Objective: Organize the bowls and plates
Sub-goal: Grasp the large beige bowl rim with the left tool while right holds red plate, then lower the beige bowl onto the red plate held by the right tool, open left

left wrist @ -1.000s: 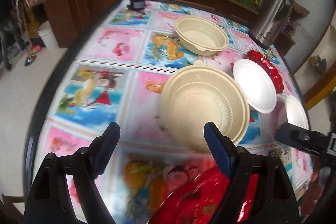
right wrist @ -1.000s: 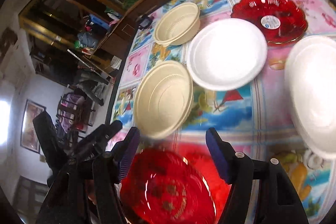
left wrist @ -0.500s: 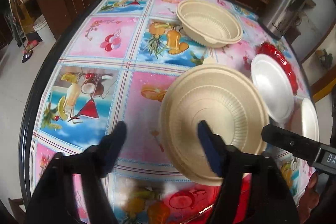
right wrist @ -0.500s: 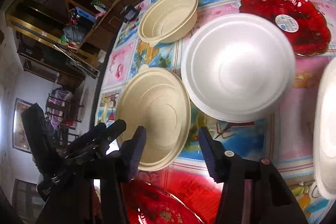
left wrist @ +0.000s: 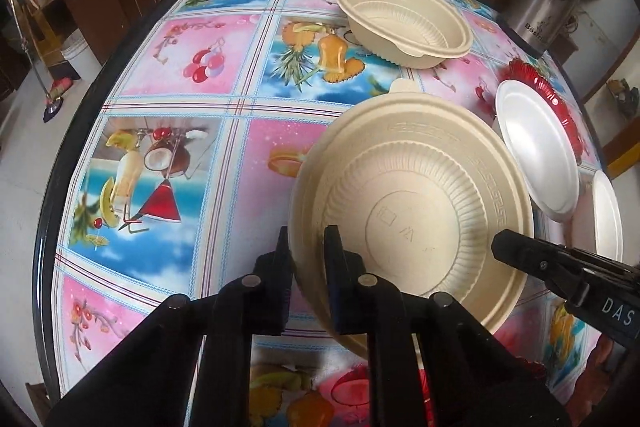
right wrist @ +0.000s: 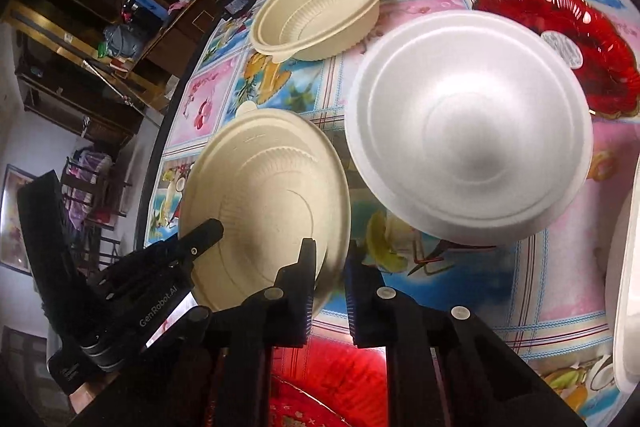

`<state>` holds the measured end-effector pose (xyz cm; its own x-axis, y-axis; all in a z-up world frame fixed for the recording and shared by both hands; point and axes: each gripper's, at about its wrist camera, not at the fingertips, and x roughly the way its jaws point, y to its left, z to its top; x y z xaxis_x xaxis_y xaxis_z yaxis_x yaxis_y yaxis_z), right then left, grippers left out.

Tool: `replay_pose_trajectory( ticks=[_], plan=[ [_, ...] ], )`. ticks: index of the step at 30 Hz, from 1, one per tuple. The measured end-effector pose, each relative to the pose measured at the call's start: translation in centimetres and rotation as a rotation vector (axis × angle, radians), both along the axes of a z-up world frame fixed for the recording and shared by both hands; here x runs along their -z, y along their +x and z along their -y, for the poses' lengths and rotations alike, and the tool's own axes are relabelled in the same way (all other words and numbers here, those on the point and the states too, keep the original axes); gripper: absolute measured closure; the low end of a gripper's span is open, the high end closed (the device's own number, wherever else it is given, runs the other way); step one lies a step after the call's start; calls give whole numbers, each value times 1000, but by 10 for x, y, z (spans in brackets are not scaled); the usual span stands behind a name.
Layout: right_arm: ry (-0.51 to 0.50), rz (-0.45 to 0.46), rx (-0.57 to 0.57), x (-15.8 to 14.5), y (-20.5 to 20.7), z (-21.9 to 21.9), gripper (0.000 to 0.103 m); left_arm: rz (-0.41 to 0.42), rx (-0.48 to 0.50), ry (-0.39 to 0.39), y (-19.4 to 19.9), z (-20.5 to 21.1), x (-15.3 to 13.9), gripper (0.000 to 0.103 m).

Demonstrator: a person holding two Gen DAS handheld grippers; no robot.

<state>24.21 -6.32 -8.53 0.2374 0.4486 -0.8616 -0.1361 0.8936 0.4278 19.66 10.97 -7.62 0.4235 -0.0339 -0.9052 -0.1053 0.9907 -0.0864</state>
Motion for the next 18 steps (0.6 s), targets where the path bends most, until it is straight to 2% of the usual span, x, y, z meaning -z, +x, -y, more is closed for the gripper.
replay_pose_trajectory(
  ticks=[7, 18],
  plan=[
    [11, 44, -10, -16, -8, 0, 90, 48, -9, 5, -11, 0, -22, 91],
    [30, 173, -27, -60, -44, 11, 90, 170, -1, 26, -51, 12, -62, 91]
  ],
)
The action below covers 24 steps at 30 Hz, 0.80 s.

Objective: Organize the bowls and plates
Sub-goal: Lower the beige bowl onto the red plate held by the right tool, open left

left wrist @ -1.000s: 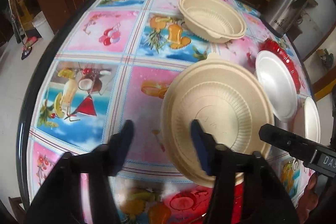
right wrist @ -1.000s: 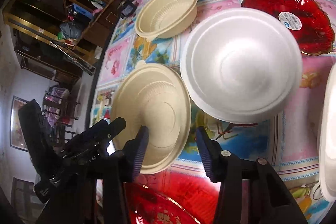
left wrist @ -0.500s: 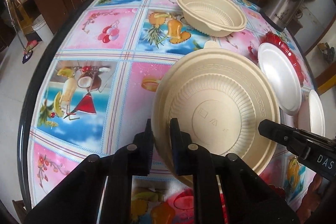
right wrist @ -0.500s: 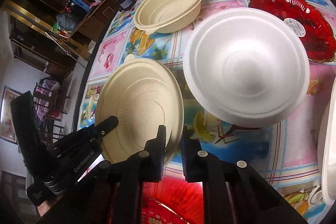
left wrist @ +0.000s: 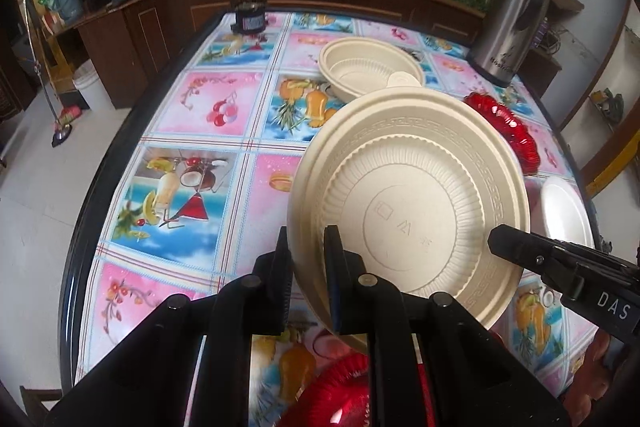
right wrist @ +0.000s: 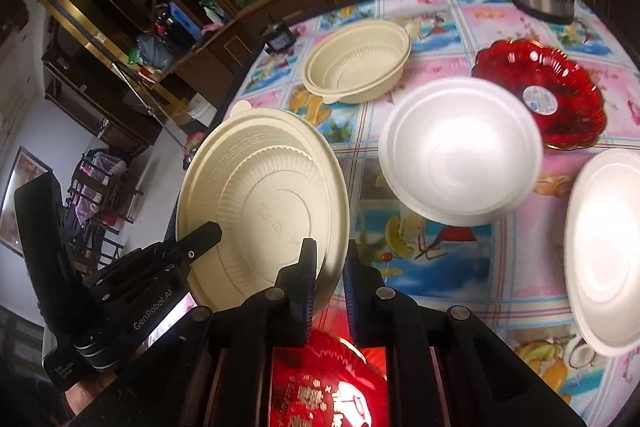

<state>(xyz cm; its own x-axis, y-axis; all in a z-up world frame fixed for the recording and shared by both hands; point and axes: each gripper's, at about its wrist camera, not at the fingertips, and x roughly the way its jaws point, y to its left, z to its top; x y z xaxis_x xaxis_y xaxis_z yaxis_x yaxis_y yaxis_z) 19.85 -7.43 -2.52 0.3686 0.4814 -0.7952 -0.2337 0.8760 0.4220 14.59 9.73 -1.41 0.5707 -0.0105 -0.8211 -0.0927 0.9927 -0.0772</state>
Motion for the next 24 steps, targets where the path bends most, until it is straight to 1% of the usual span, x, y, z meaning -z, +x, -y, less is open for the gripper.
replay_pose_trajectory(
  ticks=[4, 12, 20, 24],
  plan=[
    [-1, 44, 0, -12, -18, 8, 90, 27, 6, -6, -12, 5, -7, 91],
    [9, 114, 10, -30, -51, 25, 90, 81, 24, 13, -36, 19, -19, 91],
    [24, 141, 6, -36, -74, 35, 90, 114, 15, 30, -63, 28, -23, 91],
    [25, 147, -3, -36, -85, 36, 90, 134, 0, 52, -77, 31, -24, 91]
  ],
)
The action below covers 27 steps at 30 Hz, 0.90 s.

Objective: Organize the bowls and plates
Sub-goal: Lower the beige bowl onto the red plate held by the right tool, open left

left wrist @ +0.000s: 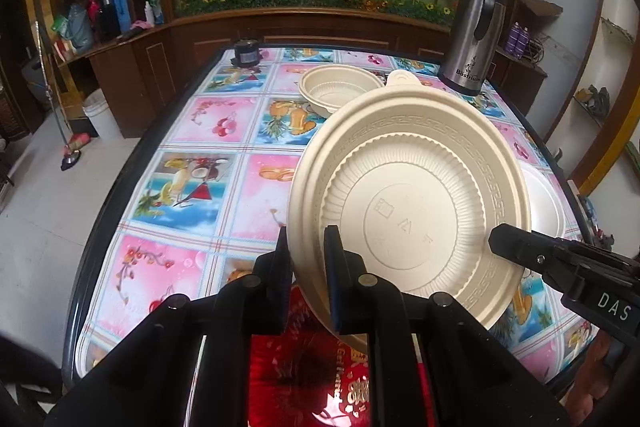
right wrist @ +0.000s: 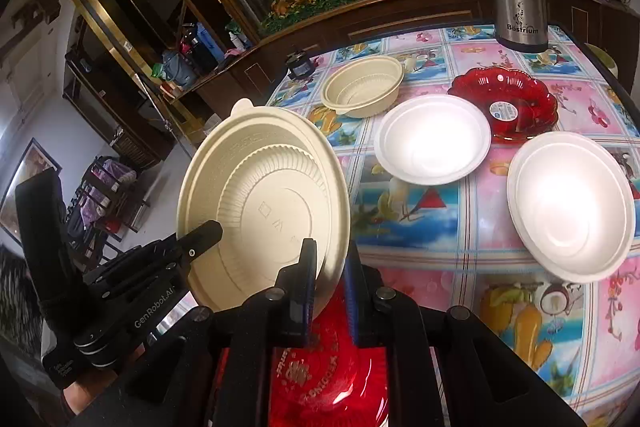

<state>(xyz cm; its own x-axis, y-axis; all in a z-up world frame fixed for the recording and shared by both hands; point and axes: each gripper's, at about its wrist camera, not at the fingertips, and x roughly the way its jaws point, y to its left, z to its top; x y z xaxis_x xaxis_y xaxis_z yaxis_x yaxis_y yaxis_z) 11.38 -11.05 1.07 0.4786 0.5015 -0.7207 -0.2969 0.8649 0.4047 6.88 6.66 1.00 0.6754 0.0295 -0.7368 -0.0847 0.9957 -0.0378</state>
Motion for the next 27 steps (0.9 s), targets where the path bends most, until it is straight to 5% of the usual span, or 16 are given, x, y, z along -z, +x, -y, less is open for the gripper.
replay_pose_trajectory(
  ticks=[27],
  plan=[
    [-23, 38, -22, -3, -70, 5, 90, 74, -29, 39, -73, 12, 3, 90]
  ],
)
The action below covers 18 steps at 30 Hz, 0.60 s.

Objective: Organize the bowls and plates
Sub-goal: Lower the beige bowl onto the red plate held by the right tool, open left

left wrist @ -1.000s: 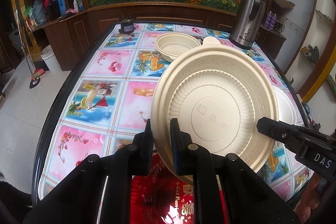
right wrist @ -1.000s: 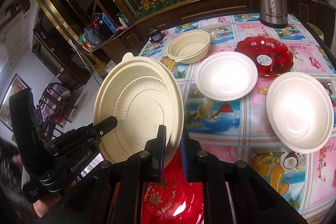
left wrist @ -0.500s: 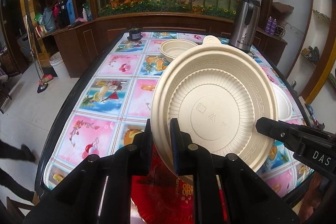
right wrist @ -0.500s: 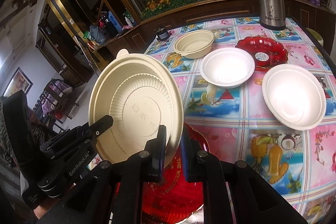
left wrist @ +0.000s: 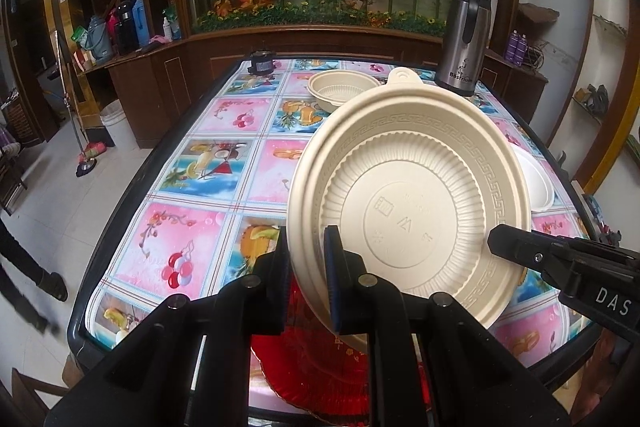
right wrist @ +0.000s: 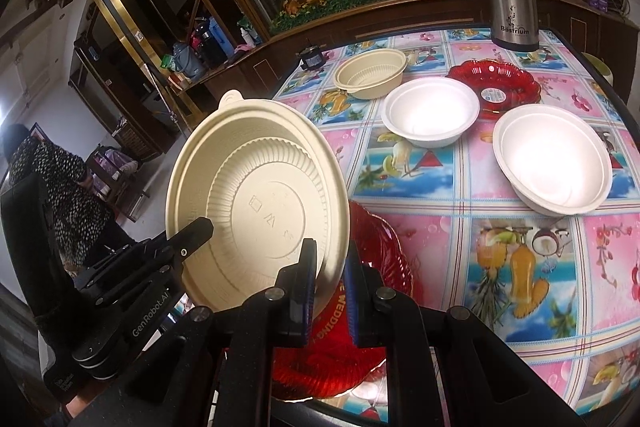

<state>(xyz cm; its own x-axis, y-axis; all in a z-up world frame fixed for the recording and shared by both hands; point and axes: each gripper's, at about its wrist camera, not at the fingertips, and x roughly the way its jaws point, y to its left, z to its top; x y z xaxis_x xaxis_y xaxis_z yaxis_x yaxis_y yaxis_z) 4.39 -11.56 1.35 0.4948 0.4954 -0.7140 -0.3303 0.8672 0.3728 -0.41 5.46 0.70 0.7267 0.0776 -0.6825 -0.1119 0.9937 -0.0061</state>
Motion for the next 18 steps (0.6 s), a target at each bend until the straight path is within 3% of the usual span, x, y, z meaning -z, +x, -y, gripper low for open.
replay_pose_trajectory(
  ticks=[18],
  plan=[
    [-15, -31, 1, 13, -11, 3, 90, -24, -3, -3, -11, 4, 13, 91]
  ],
)
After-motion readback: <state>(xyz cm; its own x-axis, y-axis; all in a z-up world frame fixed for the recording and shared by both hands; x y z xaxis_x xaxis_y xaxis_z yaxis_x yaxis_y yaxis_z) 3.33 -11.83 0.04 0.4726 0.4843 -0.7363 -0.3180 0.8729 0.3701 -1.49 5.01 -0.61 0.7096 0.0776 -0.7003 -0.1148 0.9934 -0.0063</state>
